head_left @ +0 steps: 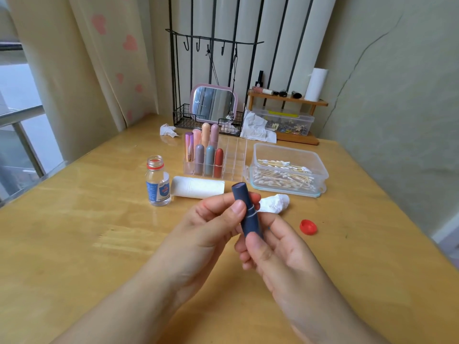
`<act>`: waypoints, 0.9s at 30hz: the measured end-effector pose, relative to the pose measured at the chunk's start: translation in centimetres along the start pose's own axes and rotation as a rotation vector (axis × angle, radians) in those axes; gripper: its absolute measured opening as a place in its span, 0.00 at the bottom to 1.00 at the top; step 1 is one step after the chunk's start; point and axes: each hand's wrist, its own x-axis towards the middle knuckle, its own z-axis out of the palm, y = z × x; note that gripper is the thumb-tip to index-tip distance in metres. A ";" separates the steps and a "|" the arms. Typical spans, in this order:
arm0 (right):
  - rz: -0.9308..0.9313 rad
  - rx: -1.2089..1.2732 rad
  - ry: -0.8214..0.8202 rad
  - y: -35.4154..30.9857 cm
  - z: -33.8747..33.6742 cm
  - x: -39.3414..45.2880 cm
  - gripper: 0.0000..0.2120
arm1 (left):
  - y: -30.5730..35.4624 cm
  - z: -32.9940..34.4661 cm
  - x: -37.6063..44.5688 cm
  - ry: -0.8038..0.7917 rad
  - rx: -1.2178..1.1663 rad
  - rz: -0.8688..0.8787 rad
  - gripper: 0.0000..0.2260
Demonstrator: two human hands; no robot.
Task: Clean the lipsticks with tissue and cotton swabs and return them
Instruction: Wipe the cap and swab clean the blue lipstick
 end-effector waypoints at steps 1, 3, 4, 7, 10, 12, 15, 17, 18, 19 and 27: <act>-0.023 -0.012 0.006 0.1 0.1 0.0 0.22 | -0.1 0.0 0.0 -0.026 -0.017 0.005 0.10; -0.042 0.027 -0.012 0.3 0.4 0.0 0.24 | -0.2 -0.3 0.0 -0.084 -0.029 0.028 0.15; -0.034 0.090 -0.043 0.3 0.5 0.0 0.25 | -0.2 -0.4 0.0 -0.094 -0.023 0.033 0.17; 0.060 0.389 -0.167 0.0 0.5 -0.1 0.22 | -0.2 -0.7 -0.2 -0.094 0.007 0.036 0.18; 0.221 0.658 -0.339 -0.3 -0.1 0.0 0.18 | 0.0 -0.3 -0.5 -0.116 -0.033 0.044 0.15; 0.273 0.725 -0.408 -0.6 -0.1 0.1 0.18 | 0.2 -0.1 -0.6 -0.137 -0.124 0.027 0.14; 0.115 0.340 -0.127 -0.6 0.2 -0.1 0.24 | 0.0 0.0 -0.3 -0.063 -0.124 0.015 0.14; -0.075 -0.127 0.061 -0.3 0.3 -0.4 0.29 | -0.1 0.3 -0.2 0.016 -0.109 -0.003 0.08; -0.153 -0.293 0.114 -0.1 0.3 -0.5 0.27 | -0.2 0.3 -0.2 0.046 -0.084 -0.014 0.08; -0.217 -0.400 0.149 0.1 0.3 -0.7 0.24 | -0.3 0.3 -0.3 0.064 -0.051 -0.022 0.08; 0.324 0.733 -0.280 -0.6 0.6 -0.1 0.18 | -0.2 -0.1 -0.5 -0.048 -0.053 0.005 0.10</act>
